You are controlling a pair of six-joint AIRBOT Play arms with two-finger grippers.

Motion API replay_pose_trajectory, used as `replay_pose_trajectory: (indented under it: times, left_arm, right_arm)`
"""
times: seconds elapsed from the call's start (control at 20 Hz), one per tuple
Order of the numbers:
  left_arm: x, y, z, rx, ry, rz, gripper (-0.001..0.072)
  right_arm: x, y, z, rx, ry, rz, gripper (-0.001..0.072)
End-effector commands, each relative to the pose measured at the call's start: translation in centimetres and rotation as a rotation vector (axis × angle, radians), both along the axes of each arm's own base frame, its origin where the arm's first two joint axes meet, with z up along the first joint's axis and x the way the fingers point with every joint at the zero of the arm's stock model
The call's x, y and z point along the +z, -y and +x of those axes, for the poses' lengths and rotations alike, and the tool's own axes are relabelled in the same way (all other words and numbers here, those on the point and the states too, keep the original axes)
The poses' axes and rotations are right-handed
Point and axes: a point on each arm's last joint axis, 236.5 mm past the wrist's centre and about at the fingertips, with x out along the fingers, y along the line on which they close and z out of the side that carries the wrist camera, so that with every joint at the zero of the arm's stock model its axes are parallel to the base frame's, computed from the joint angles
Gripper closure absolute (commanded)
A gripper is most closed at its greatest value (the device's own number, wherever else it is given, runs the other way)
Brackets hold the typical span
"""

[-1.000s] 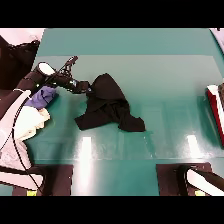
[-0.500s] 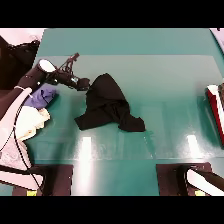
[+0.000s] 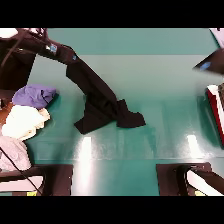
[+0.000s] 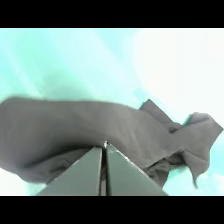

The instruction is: Fold the shirts.

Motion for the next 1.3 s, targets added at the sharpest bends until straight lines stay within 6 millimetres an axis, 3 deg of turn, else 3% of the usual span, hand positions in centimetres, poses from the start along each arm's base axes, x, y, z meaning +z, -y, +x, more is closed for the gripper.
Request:
replay_pose_trajectory:
  times: [0.0, 0.15, 0.25, 0.45, 0.65, 0.75, 0.85, 0.95, 1.0, 1.05, 1.1, 1.15, 1.25]
  left_arm:
    - [1.2, -0.4, -1.9, -0.033, -0.009, 0.032, 0.0686]
    - [0.7, -0.5, -2.7, -0.031, -0.059, 0.033, 0.0686]
    - [0.5, -0.5, -3.0, -0.024, -0.084, 0.028, 0.0686]
    - [0.5, -0.5, -3.1, -0.011, -0.104, 0.022, 0.0685]
    - [0.4, -0.5, -3.2, -0.013, -0.107, 0.023, 0.0686]
    - [0.4, -0.5, -3.2, -0.013, -0.106, 0.023, 0.0685]
    - [0.4, -0.5, -3.2, -0.013, -0.106, 0.022, 0.0686]
    - [0.5, -0.5, -3.1, -0.011, -0.101, 0.021, 0.0686]
    - [1.0, -0.5, -2.9, -0.007, -0.084, 0.017, 0.0685]
    - [2.2, -0.5, -2.6, -0.001, -0.049, 0.01, 0.0686]
    - [3.8, -0.5, -2.2, 0.008, -0.004, -0.001, 0.0686]
    - [5.8, -0.5, -2.0, 0.021, 0.045, -0.019, 0.0686]
    - [11.0, -0.5, -2.3, 0.027, 0.174, -0.048, 0.0686]
  right_arm:
    - [-11.0, -3.9, -2.2, 0.092, -0.16, 0.011, 0.015]
    - [-19.6, -5.9, -3.2, 0.073, -0.268, 0.01, 0.0151]
    - [-23.5, -6.7, -3.5, 0.077, -0.318, -0.009, 0.0152]
    - [-27.7, -8.5, -3.8, 0.111, -0.392, -0.011, 0.0154]
    - [-28.9, -10.2, -3.4, 0.082, -0.437, 0.08, 0.0165]
    - [-28.8, -10.3, -2.7, 0.061, -0.416, 0.092, 0.0349]
    - [-28.6, -10.5, -2.3, 0.075, -0.386, 0.095, 0.0687]
    - [-26.9, -10.1, -0.8, 0.062, -0.296, 0.093, 0.0692]
    - [-25.0, -9.6, 0.5, 0.039, -0.226, 0.101, 0.0692]
    - [-21.9, -8.9, 2.3, 0.016, -0.132, 0.113, 0.0693]
    - [-18.1, -8.0, 4.2, -0.007, -0.031, 0.127, 0.0693]
    - [-13.0, -6.8, 6.0, -0.035, 0.099, 0.141, 0.0694]
    - [-1.4, -3.8, 8.1, -0.096, 0.381, 0.154, 0.0694]
